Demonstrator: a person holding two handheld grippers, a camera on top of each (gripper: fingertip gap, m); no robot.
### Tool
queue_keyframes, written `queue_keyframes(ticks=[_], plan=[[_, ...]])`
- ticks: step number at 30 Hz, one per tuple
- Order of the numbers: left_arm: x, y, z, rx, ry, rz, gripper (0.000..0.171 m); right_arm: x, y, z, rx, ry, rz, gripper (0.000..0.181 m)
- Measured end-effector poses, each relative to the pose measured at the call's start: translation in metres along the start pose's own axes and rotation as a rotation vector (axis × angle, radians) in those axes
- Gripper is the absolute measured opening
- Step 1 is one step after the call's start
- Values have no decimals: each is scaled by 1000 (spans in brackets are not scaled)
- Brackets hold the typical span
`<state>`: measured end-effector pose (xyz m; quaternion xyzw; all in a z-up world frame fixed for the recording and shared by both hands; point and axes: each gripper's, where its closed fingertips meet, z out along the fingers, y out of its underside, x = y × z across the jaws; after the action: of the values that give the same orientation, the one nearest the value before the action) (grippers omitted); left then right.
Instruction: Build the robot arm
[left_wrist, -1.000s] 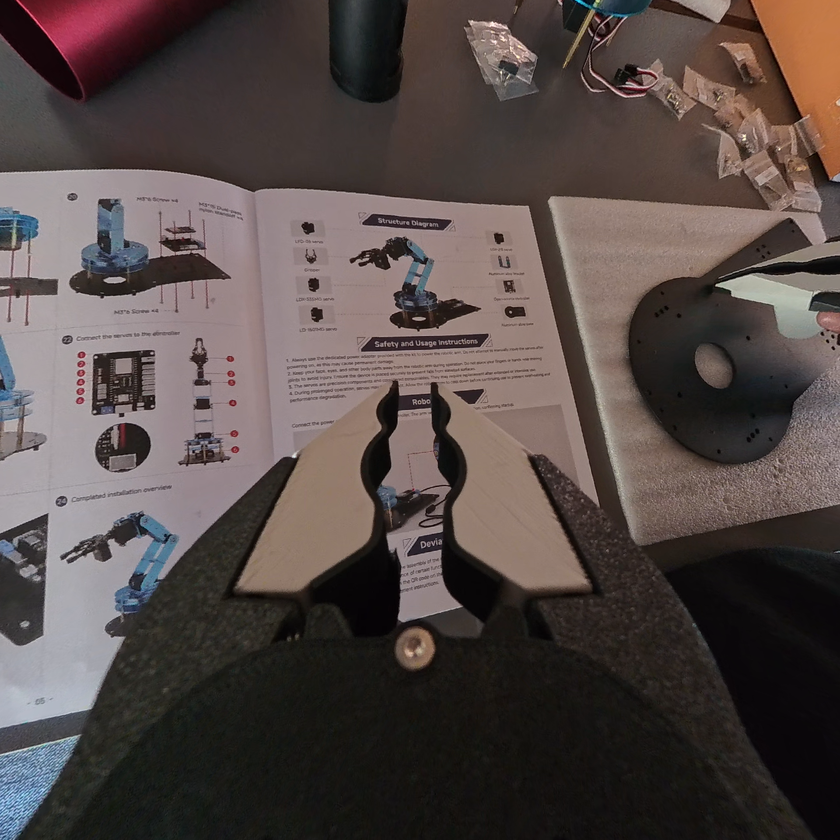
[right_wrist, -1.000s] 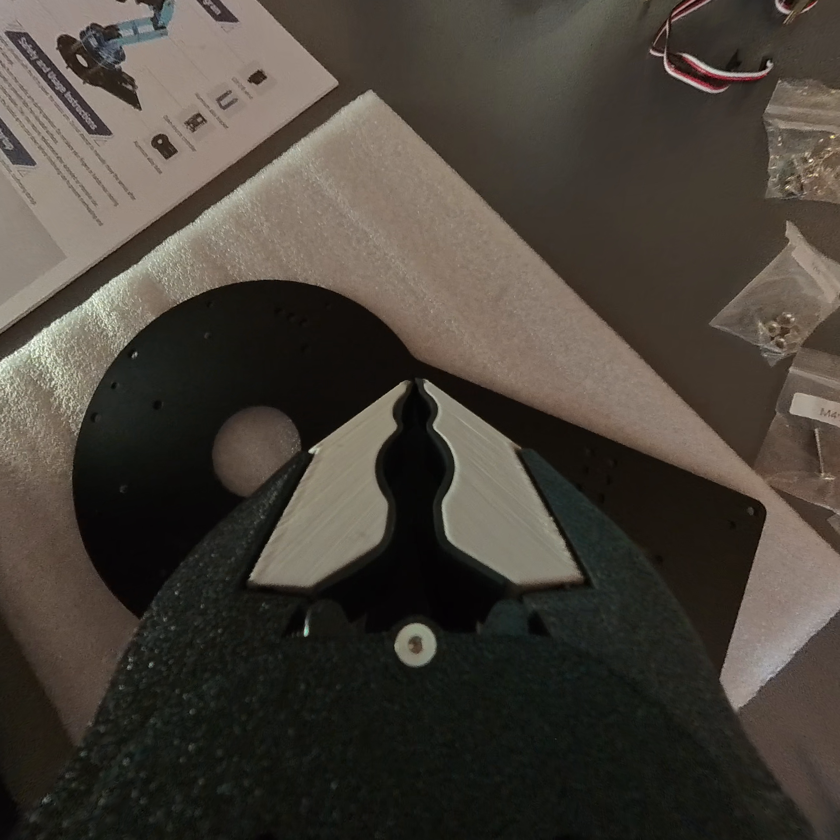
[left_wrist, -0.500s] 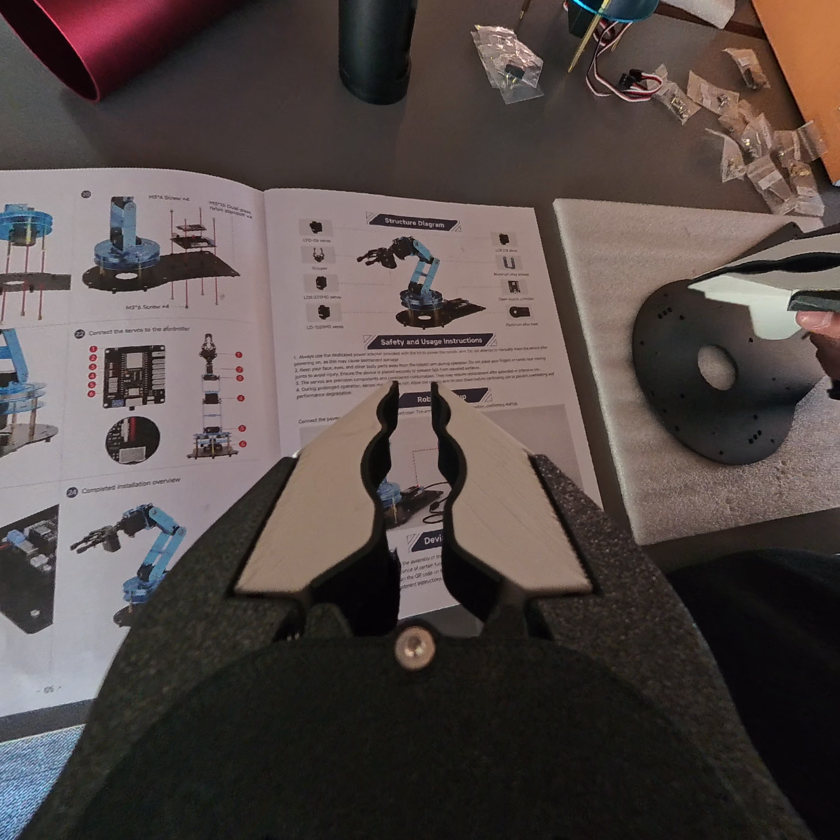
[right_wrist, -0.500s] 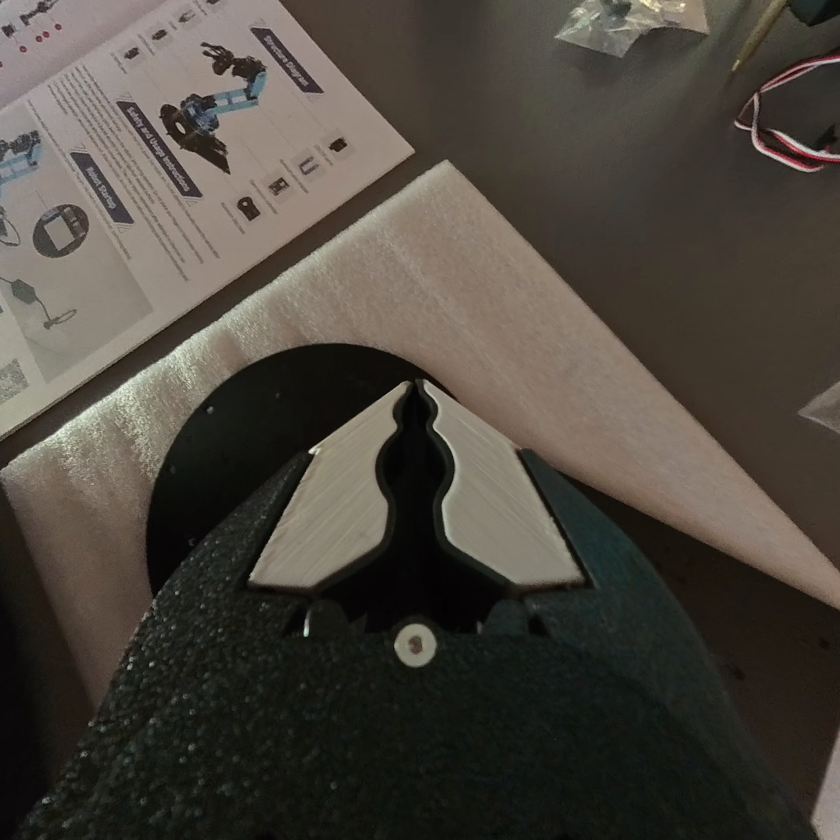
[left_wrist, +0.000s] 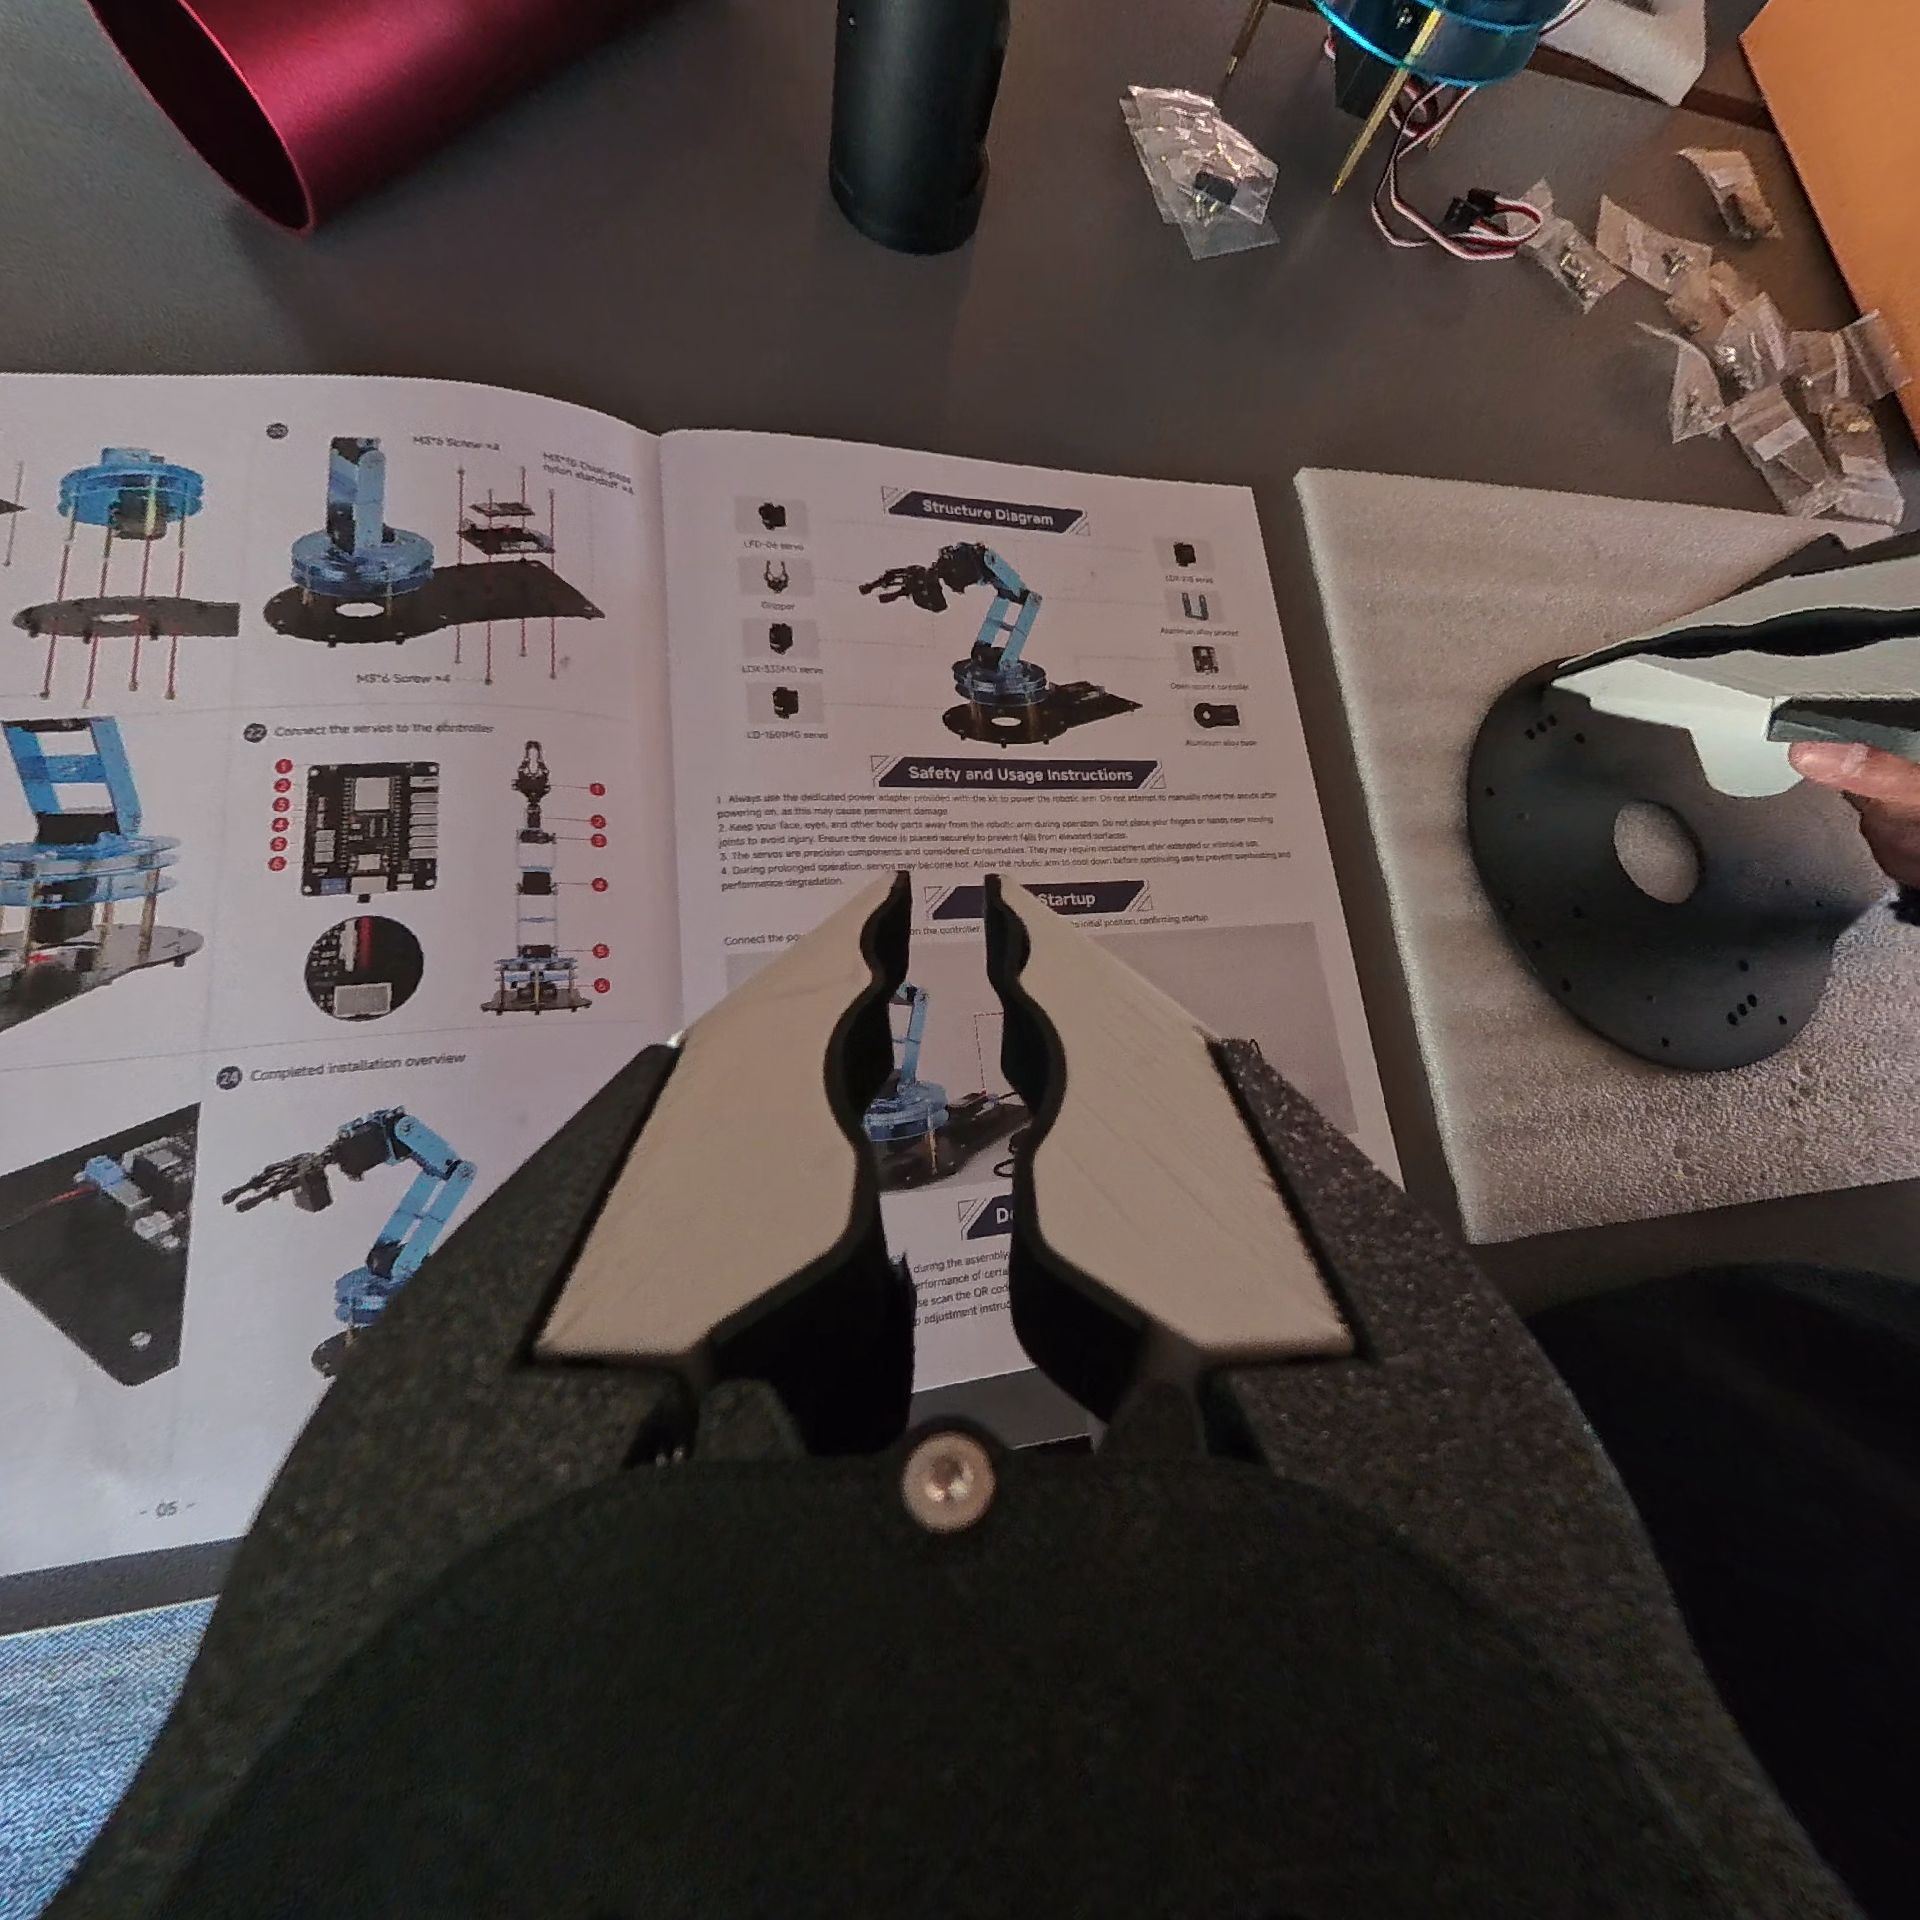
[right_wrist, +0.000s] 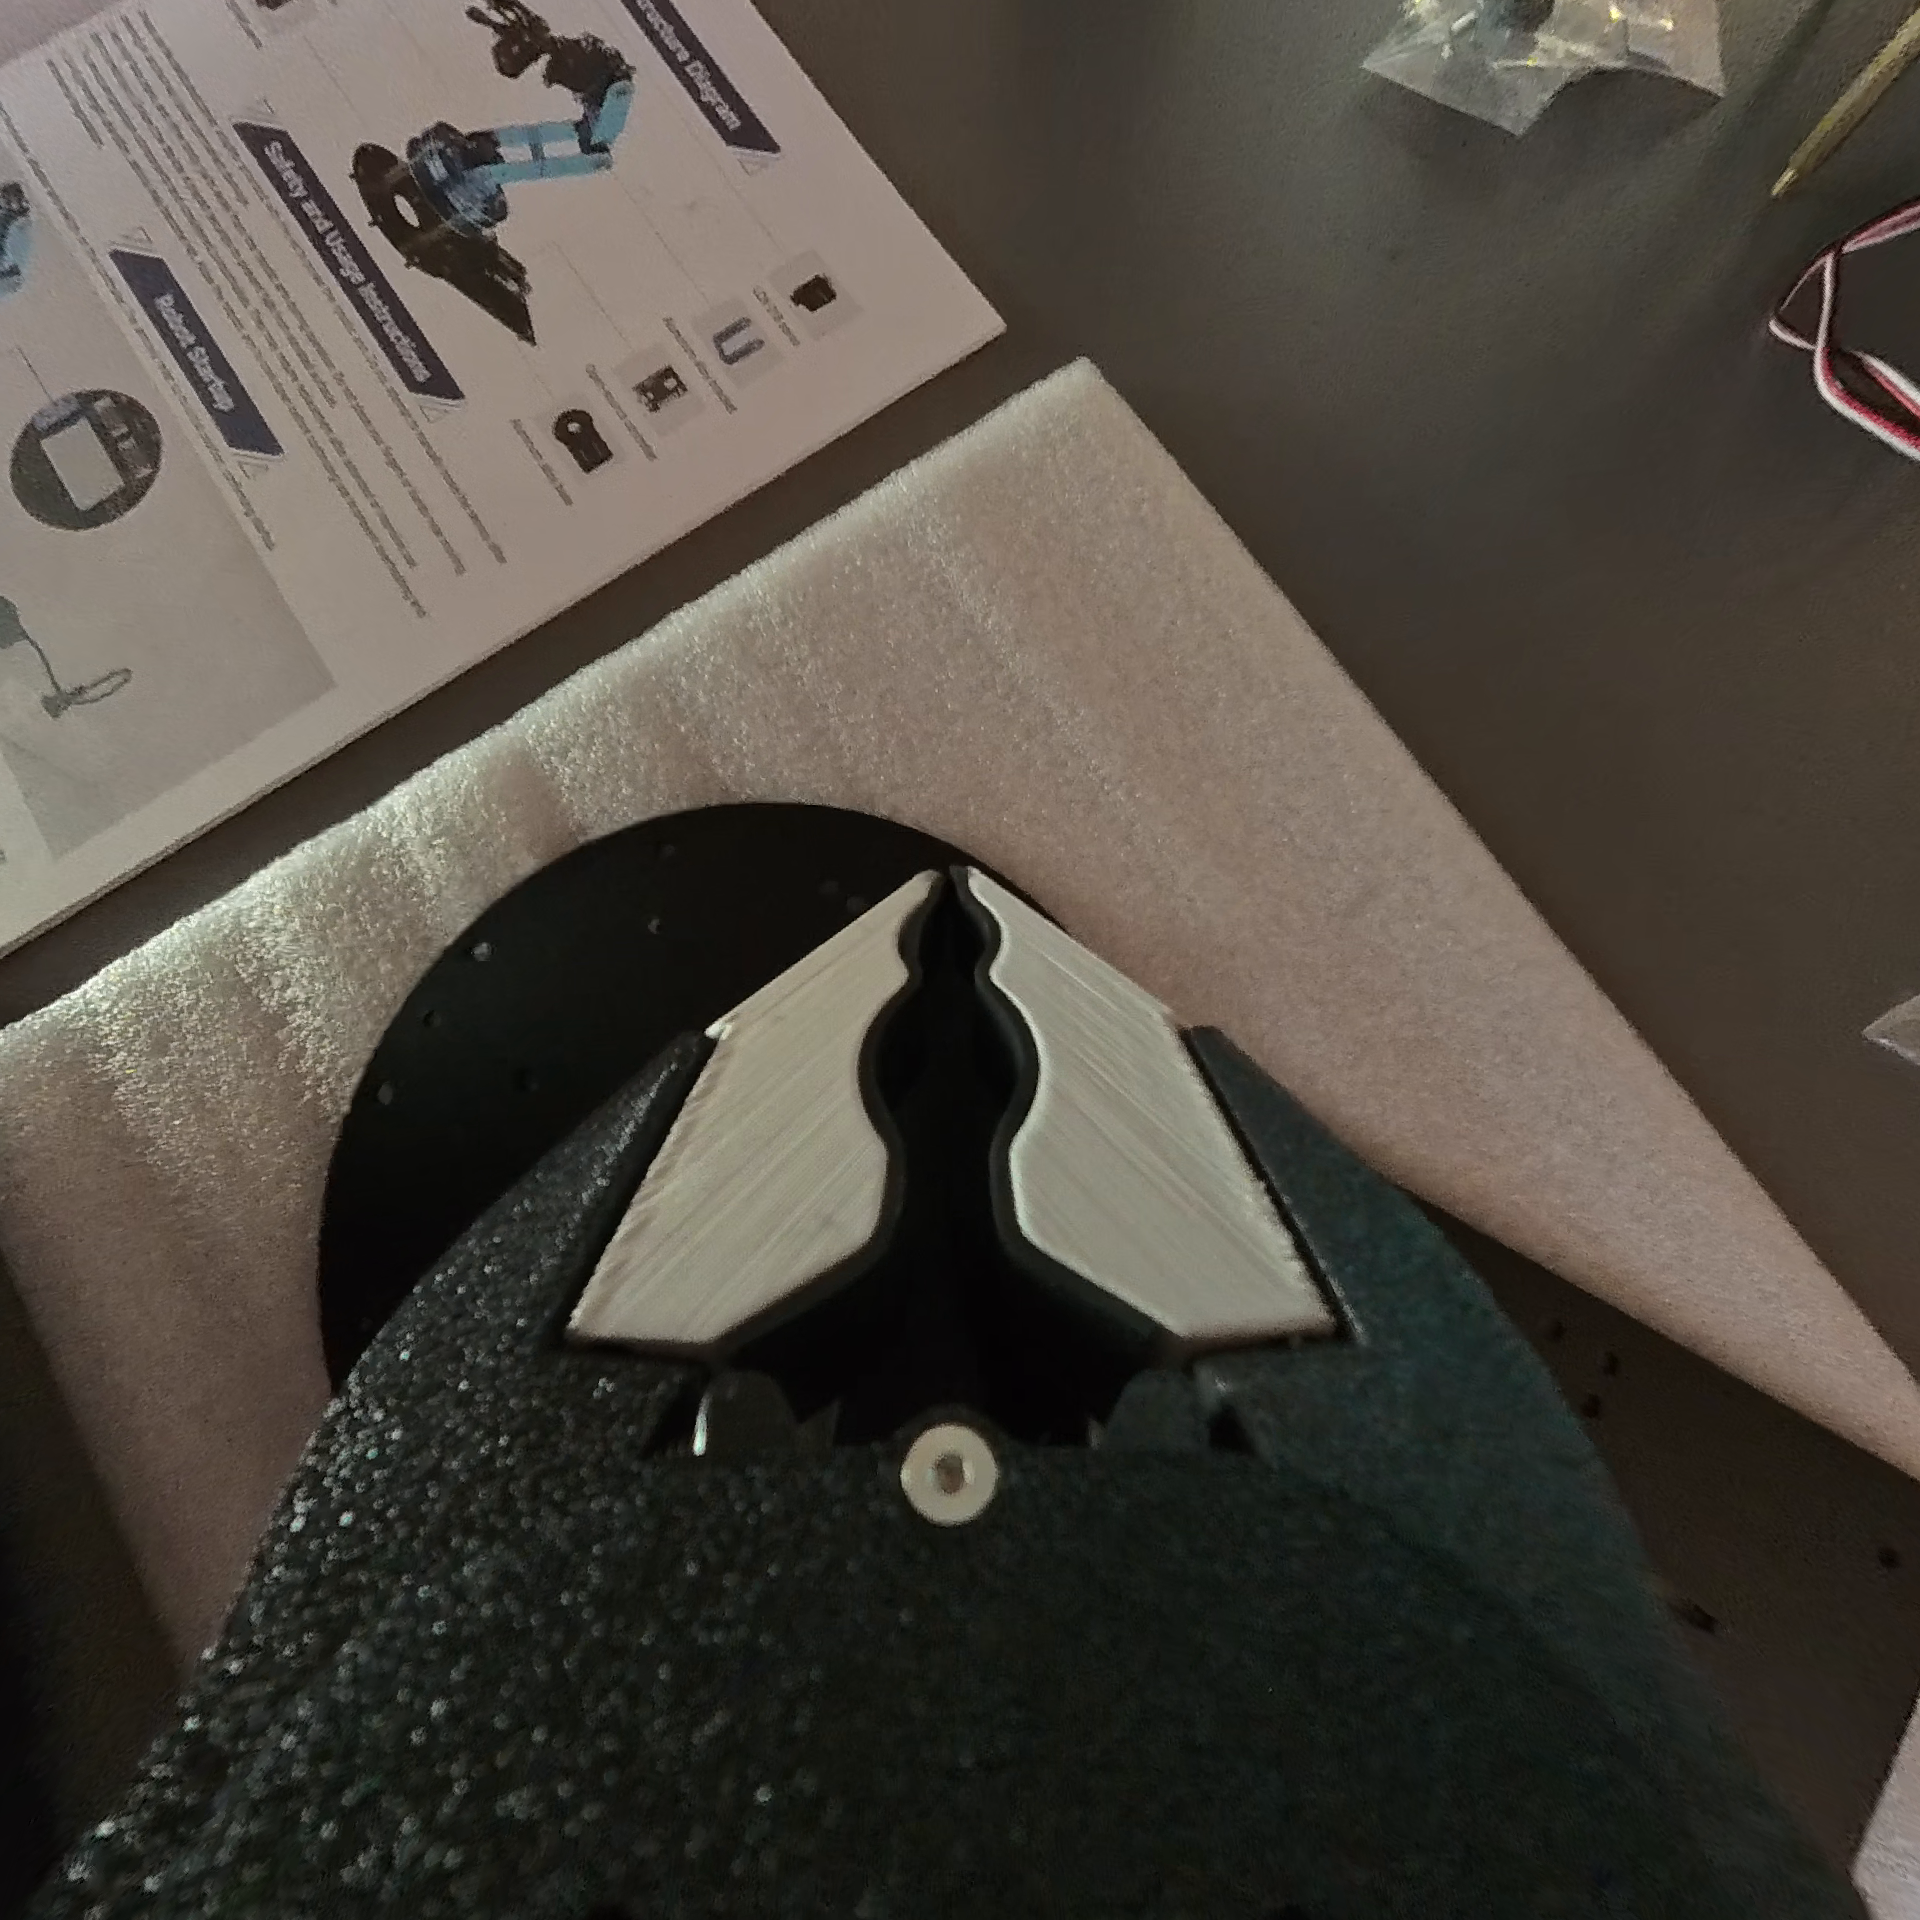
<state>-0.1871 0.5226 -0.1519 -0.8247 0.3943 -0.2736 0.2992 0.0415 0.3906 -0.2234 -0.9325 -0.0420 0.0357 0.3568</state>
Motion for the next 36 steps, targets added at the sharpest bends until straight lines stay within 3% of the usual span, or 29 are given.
queue_keyframes(ticks=[6,19,27,32,36], plan=[[3,0,-1,4,5,6,13,-46,-7,2,21,-148,-72,0],[1,5,-2,4,15,-5,14,-62,-5,2,21,-164,-71,0],[7,5,1,-4,34,15,13,-100,18,-17,5,-323,-66,1],[8,4,2,-10,44,27,13,-102,23,-15,-7,-308,-64,1],[12,4,5,-16,56,41,13,-78,27,-36,22,-268,7,0]])
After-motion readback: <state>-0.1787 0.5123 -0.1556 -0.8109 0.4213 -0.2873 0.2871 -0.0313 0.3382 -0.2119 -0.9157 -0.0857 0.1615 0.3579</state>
